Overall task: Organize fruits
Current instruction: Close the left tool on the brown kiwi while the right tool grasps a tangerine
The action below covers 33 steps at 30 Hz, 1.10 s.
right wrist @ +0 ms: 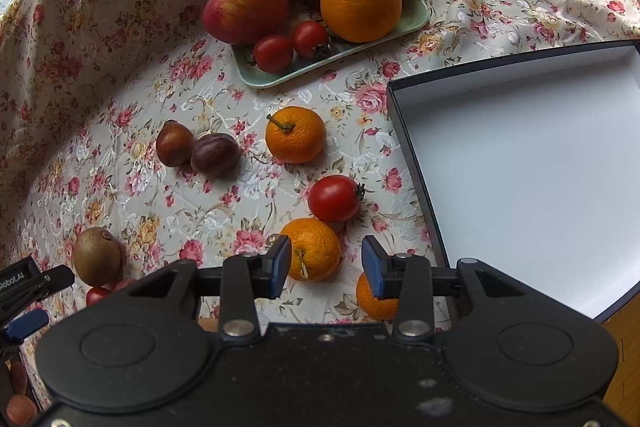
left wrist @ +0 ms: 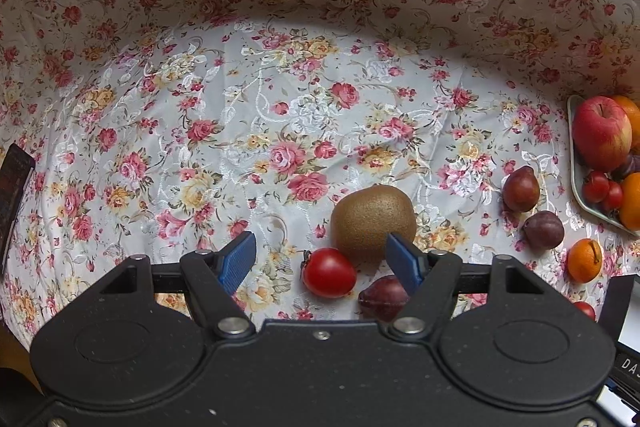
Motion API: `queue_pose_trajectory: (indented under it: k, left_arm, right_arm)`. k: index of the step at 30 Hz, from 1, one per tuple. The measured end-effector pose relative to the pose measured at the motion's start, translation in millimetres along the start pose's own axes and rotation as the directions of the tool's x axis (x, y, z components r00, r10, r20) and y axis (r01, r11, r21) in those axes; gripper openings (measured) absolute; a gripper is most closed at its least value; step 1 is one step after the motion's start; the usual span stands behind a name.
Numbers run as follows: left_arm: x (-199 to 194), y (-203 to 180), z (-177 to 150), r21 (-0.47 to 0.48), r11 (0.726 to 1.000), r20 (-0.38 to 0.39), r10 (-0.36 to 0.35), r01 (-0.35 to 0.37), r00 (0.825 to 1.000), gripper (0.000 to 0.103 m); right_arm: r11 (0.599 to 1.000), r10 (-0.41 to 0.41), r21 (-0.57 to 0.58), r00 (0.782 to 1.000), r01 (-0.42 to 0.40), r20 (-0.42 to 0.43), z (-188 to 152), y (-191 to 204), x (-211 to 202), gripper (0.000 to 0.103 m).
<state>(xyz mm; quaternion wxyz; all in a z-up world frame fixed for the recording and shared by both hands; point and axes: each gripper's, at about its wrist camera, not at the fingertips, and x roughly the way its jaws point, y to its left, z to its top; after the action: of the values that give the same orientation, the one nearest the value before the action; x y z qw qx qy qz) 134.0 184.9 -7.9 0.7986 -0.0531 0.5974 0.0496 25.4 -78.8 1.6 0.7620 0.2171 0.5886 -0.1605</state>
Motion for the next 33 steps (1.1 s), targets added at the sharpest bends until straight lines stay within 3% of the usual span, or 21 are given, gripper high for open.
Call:
queue_pose_trajectory:
  k: [11,33]
  left_arm:
    - [6.6,-7.4,10.9,0.03,0.998,-0.004,-0.047,0.048,0.999,0.073]
    - [30.8,-28.7,14.5,0.067,0.997,-0.025,-0.027,0.029,0.999,0.074]
  right_arm:
    - [0.998,-0.036,-0.061,0.997,0.032,-0.062,3.7,21.0,30.6,0.045]
    - [0.989,-0.101,-0.119,0.991,0.091,-0.084,-0.3,35.9,51.4,0.048]
